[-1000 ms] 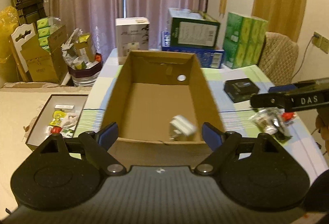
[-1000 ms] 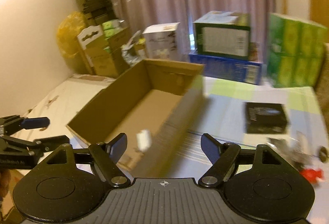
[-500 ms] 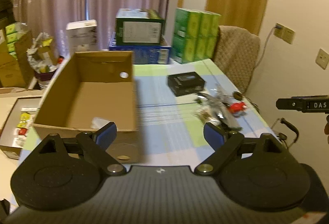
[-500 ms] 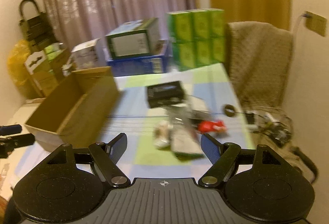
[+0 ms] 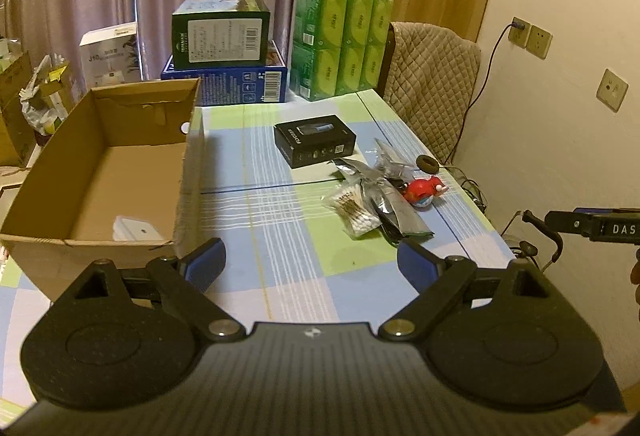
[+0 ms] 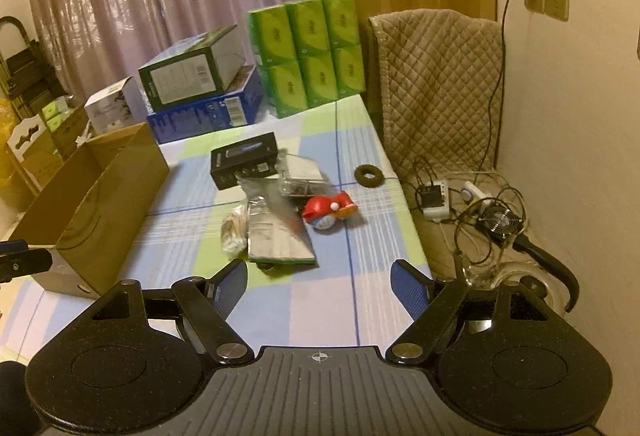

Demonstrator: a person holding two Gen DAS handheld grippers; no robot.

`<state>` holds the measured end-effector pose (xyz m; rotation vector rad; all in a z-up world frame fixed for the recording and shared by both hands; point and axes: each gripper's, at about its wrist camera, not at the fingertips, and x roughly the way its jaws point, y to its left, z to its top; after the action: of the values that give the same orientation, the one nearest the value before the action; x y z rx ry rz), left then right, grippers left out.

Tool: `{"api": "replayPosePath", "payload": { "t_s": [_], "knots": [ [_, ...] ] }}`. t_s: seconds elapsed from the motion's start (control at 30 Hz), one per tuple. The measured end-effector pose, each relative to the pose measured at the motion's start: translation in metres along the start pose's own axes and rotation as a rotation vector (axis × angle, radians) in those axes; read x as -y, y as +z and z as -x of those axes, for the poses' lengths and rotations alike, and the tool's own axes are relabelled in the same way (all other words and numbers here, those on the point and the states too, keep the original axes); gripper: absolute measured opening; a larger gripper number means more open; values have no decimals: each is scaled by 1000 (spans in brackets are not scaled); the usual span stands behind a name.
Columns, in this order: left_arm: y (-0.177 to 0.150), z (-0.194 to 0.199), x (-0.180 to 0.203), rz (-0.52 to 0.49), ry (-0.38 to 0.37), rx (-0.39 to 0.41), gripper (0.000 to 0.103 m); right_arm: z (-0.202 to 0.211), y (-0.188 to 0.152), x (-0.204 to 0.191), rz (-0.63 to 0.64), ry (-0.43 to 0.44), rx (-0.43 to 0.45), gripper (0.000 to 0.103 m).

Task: Organize objects
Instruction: 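Move both tools back toward the remaining items on the table, then grasp the cotton swab bag with the left gripper while the right grasps the red Doraemon figure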

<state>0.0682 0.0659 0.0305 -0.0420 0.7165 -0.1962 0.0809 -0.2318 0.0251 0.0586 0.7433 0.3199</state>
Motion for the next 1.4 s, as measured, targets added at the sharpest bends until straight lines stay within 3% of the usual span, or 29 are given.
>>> {"api": "replayPosePath", "payload": {
  "t_s": [0.5, 0.9, 1.3, 1.4],
  "knots": [
    [11, -75, 18, -19, 2, -72, 90, -54, 7, 22, 46, 1, -39, 76],
    [21, -165, 26, 22, -36, -141, 87, -127, 26, 32, 130, 30, -56, 76],
    [28, -222, 28, 43, -68, -174, 87, -204, 39, 28, 226, 54, -84, 76],
    [30, -230, 28, 49, -75, -175, 87, -220, 34, 26, 272, 48, -97, 84]
  ]
}}
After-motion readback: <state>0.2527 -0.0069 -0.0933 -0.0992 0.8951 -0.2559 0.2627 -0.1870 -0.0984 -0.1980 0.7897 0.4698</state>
